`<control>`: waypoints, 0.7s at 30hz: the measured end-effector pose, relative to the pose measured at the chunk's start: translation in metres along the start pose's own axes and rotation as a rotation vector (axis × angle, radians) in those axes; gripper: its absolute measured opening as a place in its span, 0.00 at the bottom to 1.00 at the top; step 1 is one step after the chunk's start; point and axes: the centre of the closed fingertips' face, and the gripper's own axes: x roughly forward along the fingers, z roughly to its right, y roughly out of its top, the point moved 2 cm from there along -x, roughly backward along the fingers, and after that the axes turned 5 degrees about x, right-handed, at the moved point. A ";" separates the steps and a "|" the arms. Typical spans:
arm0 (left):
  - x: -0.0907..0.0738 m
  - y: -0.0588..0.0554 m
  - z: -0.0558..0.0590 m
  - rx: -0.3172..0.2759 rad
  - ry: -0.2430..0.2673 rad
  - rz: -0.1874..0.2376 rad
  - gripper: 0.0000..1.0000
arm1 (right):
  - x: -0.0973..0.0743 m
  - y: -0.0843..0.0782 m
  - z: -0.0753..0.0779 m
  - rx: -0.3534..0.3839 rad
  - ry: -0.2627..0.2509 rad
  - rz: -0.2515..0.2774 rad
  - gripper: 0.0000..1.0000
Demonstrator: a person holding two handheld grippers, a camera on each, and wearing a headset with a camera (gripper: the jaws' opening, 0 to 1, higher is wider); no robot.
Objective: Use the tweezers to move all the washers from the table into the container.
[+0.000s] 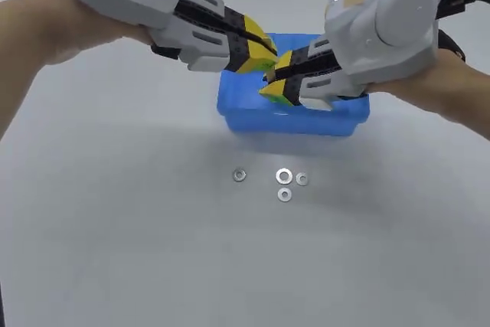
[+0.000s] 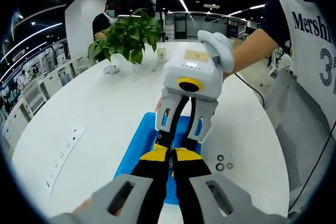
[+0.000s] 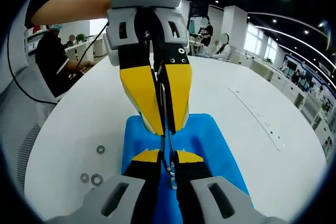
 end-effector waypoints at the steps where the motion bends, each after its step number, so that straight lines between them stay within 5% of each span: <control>1: 0.001 -0.001 0.001 -0.002 -0.003 -0.002 0.06 | 0.000 -0.001 0.000 0.000 0.001 -0.004 0.11; 10: -0.001 0.005 0.003 0.012 -0.008 -0.006 0.06 | -0.004 0.003 -0.002 -0.018 -0.012 -0.007 0.11; 21: -0.019 0.033 0.013 0.072 0.004 0.018 0.06 | -0.029 0.025 -0.012 -0.053 -0.036 0.025 0.11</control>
